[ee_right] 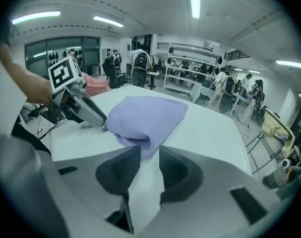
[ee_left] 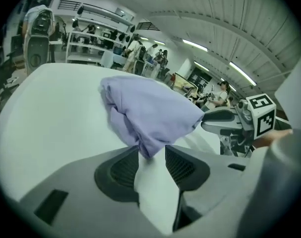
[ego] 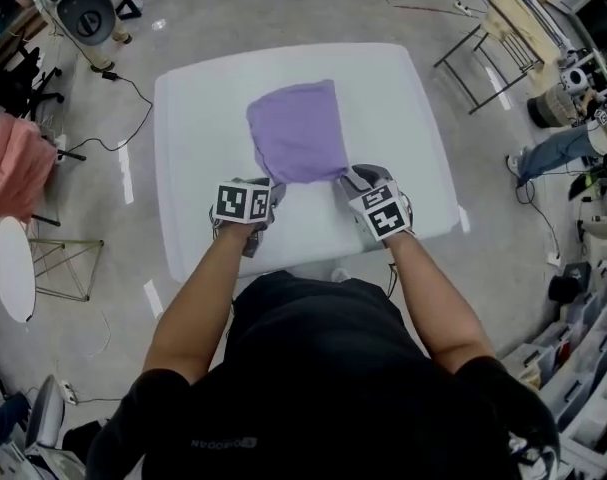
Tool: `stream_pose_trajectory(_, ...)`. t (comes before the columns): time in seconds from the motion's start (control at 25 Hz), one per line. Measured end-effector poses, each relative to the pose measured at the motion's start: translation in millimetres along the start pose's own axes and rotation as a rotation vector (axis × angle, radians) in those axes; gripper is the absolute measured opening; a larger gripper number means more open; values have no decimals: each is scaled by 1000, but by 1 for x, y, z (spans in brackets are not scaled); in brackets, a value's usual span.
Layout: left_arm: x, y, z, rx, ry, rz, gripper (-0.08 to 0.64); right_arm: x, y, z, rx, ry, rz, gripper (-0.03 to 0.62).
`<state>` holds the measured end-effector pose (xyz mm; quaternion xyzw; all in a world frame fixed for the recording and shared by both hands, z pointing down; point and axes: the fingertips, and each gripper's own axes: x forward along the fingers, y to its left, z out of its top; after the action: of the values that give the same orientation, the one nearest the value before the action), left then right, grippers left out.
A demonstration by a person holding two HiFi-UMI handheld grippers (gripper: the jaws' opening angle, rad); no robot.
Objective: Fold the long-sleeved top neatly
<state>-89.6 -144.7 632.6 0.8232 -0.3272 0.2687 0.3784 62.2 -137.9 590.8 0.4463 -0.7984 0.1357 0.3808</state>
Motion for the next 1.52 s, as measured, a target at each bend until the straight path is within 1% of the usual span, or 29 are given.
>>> stream_pose_trajectory(0.12,10,8,10,-80,-37,43,155,8,-7,6,-65,19,-17,118)
stream_pose_trajectory(0.2,15,13,11,-140,-45,49,144,13,-10,9,-106,26,-26,59)
stream_pose_trajectory(0.24,16,13,11,-169,-50,42,71,15,-13,7,-118,34,-32,31)
stream_pose_trajectory(0.28,17,12,11,-197,-55,29,43,17,-15,2,-126,45,-35,28)
stream_pose_trajectory(0.32,16,10,9,-221,-58,13,35,18,-16,-6,-129,56,-34,28)
stream_pose_trajectory(0.4,13,8,2,-244,-52,-11,29,22,-11,-25,-148,79,-19,28)
stream_pose_trajectory(0.52,8,10,-9,-258,-30,-20,26,32,0,-47,-224,100,-2,26)
stream_pose_trajectory(0.68,5,9,-9,-292,7,-20,26,34,-3,-50,-266,96,21,26)
stream_pose_trajectory(0.76,5,9,-9,-283,24,-20,26,33,-1,-52,-275,112,58,35)
stream_pose_trajectory(0.8,6,8,-9,-272,33,-20,28,31,-1,-52,-272,122,89,53)
stream_pose_trajectory(0.84,7,8,-10,-256,43,-18,29,27,0,-50,-265,127,127,113)
stream_pose_trajectory(0.88,7,7,-10,-235,51,-15,35,21,0,-46,-254,122,168,197)
stream_pose_trajectory(0.96,0,4,-11,-181,66,-3,65,3,-2,-32,-231,90,226,198)
stream_pose_trajectory(1.0,-6,3,-12,-151,70,5,81,-6,-5,-23,-219,67,240,198)
stream_pose_trajectory(1.04,-13,3,-13,-121,70,17,81,-13,-9,-12,-203,41,244,193)
stream_pose_trajectory(1.08,-21,2,-14,-91,64,30,81,-18,-13,-3,-184,13,242,187)
stream_pose_trajectory(1.16,-36,0,-14,-35,31,54,81,-19,-22,13,-147,-31,224,150)
stream_pose_trajectory(1.24,-50,-4,-10,6,-14,76,81,-13,-27,22,-120,-41,210,135)
stream_pose_trajectory(1.32,-64,-9,-4,18,-65,97,80,-10,-29,30,-87,-61,207,130)
stream_pose_trajectory(1.4,-79,-17,6,7,-144,116,67,-13,-28,36,-49,-95,205,118)
stream_pose_trajectory(1.44,-87,-22,13,0,-191,124,39,-18,-26,38,-31,-112,207,110)
stream_pose_trajectory(1.52,-104,-34,24,-8,-273,135,7,-31,-24,41,8,-147,212,93)
